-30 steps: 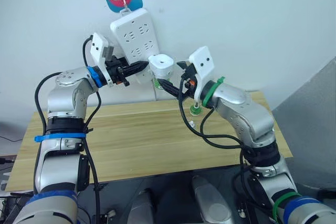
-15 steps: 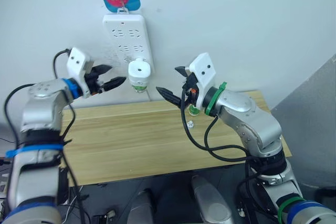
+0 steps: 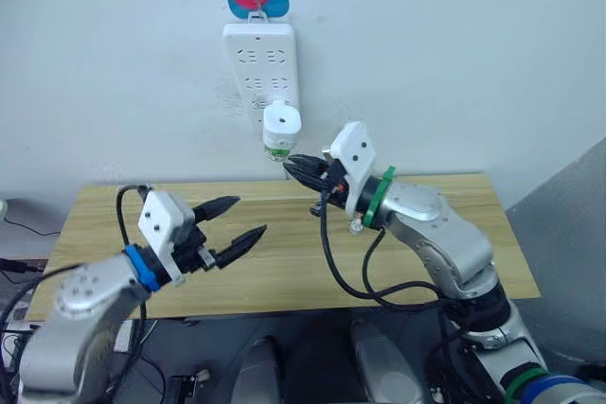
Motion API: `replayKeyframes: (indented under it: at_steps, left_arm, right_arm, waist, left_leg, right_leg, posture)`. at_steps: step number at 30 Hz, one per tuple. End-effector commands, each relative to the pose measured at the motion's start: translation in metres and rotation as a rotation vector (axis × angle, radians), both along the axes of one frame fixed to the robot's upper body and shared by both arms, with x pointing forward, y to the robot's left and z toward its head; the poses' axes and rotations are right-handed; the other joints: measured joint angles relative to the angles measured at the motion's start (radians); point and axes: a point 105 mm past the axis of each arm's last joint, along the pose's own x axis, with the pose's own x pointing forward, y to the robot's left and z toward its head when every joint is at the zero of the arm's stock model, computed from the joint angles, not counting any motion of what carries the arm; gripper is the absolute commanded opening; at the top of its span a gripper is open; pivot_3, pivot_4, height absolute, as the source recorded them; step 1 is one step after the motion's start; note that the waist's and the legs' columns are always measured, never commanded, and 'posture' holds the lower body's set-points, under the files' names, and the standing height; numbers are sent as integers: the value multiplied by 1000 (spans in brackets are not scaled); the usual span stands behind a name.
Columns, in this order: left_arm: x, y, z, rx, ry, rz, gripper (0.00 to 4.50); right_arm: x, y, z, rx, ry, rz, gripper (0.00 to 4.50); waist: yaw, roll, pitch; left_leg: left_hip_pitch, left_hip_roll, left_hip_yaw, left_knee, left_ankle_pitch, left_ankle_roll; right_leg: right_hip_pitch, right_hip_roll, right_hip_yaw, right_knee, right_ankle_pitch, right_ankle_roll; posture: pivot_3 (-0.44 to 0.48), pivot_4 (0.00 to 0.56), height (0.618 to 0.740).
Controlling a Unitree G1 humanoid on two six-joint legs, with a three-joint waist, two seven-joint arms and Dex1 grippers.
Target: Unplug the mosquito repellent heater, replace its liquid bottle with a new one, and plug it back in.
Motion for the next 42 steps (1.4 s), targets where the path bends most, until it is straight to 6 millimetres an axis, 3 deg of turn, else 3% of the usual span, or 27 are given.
replayKeyframes:
  at_steps: [1, 9, 18, 28, 42]
  left_arm:
    - [-7, -8, 11, 8, -88, 36, 3768]
    - [-1, -9, 11, 17, -107, 48, 3768]
    - [6, -8, 14, 26, -119, 39, 3768]
    - [8, -13, 17, 18, -128, 23, 3768]
    - [9, -16, 17, 18, -128, 10, 3768]
  right_arm:
    - [7, 7, 15, 46, -53, -43, 64]
    - [19, 12, 18, 61, -61, -84, 64]
    - [28, 5, 17, 60, -48, -134, 64]
    - [18, 7, 12, 42, -11, -70, 64]
    - [32, -2, 16, 52, -35, -168, 64]
  waist:
    - [4, 0, 0]
    - [11, -1, 0]
    - [13, -1, 0]
    - [13, -1, 0]
    - [13, -1, 0]
  left_leg:
    - [0, 0, 0, 0, 0, 0]
    - [0, 0, 1, 0, 0, 0]
    - [0, 0, 1, 0, 0, 0]
    - [0, 0, 1, 0, 0, 0]
    - [0, 0, 1, -1, 0, 0]
  right_leg:
    - [0, 0, 0, 0, 0, 0]
    - [1, 0, 0, -3, 0, 0]
    - [1, 0, 0, -3, 0, 0]
    - [1, 0, 0, -3, 0, 0]
    - [1, 0, 0, -3, 0, 0]
  posture:
    - [-147, 223, 740]
    - [-143, 221, 740]
    - [-150, 220, 740]
    - [-151, 219, 740]
    - [-155, 220, 740]
